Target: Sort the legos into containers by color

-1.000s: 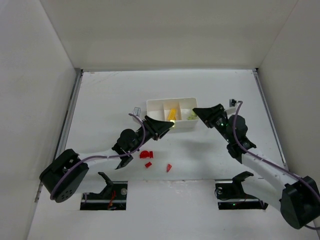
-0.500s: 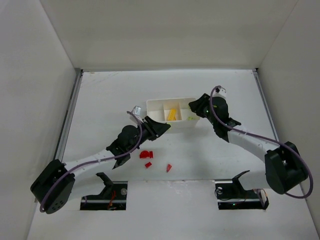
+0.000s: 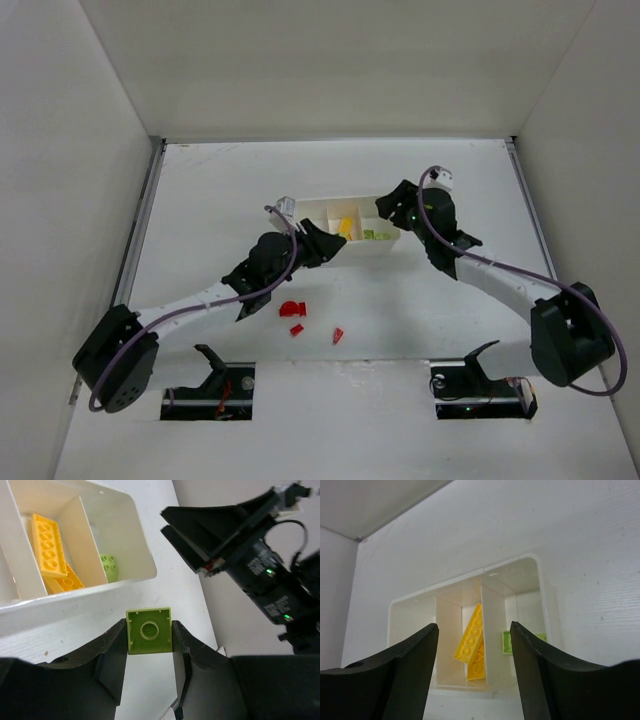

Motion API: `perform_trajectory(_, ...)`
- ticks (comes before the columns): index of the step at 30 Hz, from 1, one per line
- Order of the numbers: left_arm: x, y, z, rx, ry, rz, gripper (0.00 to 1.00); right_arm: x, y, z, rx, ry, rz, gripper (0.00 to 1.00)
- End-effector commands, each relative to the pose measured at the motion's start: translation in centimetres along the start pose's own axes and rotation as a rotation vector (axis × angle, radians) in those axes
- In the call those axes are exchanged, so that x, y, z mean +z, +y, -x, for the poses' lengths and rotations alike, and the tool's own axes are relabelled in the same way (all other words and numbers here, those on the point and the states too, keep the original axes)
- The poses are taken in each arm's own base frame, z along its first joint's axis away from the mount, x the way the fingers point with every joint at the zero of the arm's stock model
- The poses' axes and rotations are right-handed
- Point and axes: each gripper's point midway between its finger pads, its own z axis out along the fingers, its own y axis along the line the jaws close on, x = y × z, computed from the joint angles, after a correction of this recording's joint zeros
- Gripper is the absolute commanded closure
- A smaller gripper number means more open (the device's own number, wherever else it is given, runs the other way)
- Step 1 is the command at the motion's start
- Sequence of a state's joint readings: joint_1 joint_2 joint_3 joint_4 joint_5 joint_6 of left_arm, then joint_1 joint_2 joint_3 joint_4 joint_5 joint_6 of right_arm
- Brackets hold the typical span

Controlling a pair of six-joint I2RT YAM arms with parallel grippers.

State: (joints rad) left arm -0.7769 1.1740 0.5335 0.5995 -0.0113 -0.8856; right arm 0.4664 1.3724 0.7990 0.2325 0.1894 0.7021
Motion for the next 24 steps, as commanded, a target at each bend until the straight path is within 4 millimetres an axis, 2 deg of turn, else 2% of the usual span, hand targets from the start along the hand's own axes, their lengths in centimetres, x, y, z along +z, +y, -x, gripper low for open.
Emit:
perform_trajectory(1,1.9,-2.7,2.0,0.059,-0.04,-0.04,0.85,-3.2,2.4,4.3,0.016,-0.13,0.075,0.35)
perform_trajectory(3,3.3,-3.0,2.0,0.096,-0.027,-0.027,0.85,-5.3,1.4,4.8,0.033,-0.17,0.074,0.39)
perform_trajectory(6,5.8,-2.9,2.0,0.141,-0.011,0.011,0.85,-7.7,-0.5,4.6,0.043,-0.197,0.058,0.44)
perform_trajectory(13,11.6,-2.2,0.9,0.24,0.043,0.083,0.85,-11.7,-2.4,4.2,0.066,-0.239,0.056,0.44)
perform_trajectory(18,14.7,-2.0,-0.1,0.312,0.075,0.126,0.85,-13.2,-2.7,4.2,0.076,-0.258,0.078,0.42)
perform_trajectory(20,15.6,-1.2,-0.3,0.343,0.08,0.162,0.83,-13.5,-2.8,4.0,0.076,-0.256,0.084,0.42)
perform_trajectory(22,16.1,-1.0,-0.4,0.374,0.075,0.183,0.78,-13.8,-3.0,4.0,0.081,-0.267,0.086,0.42)
perform_trajectory(24,16.4,-0.8,-0.3,0.401,0.054,0.208,0.67,-14.0,-3.0,3.8,0.082,-0.269,0.092,0.42)
